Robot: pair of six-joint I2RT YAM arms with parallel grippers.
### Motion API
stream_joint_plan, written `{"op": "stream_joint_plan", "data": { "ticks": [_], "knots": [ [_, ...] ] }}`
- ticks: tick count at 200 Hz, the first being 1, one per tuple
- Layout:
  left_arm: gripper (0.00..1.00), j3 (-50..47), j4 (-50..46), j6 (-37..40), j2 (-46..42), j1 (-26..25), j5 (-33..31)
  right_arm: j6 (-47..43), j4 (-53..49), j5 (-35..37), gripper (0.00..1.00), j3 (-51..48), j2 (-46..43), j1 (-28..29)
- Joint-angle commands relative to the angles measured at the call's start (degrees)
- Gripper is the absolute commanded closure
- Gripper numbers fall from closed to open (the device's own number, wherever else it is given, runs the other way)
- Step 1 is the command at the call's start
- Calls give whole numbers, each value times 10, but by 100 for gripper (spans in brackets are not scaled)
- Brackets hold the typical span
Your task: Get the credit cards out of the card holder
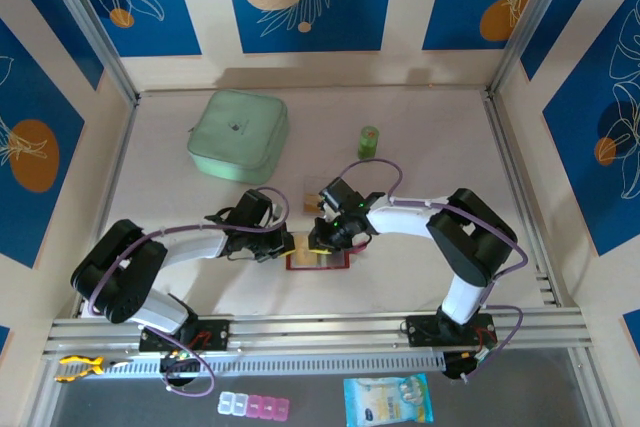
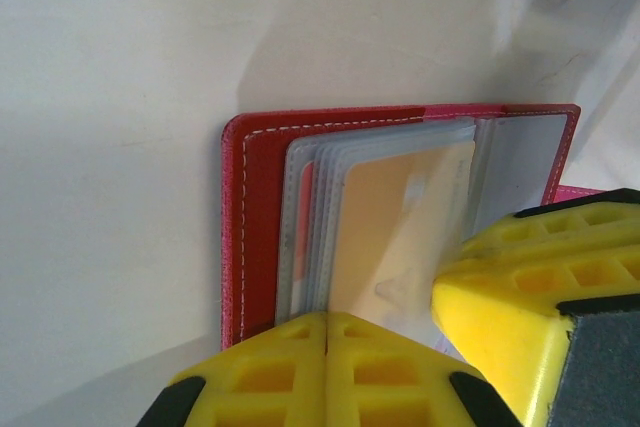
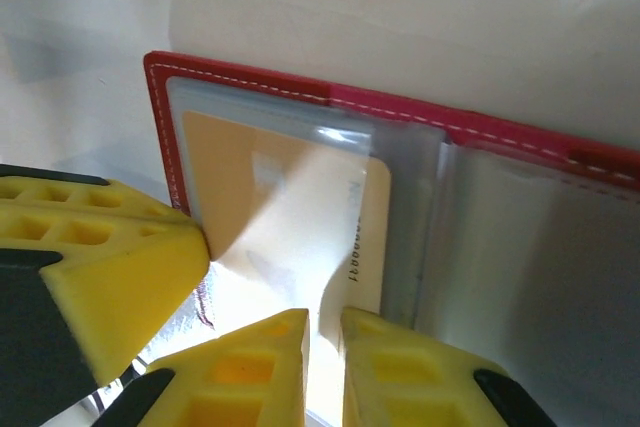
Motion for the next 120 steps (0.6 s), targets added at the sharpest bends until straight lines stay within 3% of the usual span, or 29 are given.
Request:
{"op": "stream_joint_plan", "data": {
  "ticks": [1, 54, 120],
  "knots": [
    [100, -9, -28, 6, 8, -3, -21, 8, 18, -34, 82, -2, 15, 6],
    [100, -10, -27, 6, 9, -3, -21, 8, 25, -37, 78, -9, 19, 5],
    [95, -10, -31, 7, 6, -3, -23, -14, -98, 41, 73, 30, 26, 6]
  ]
}}
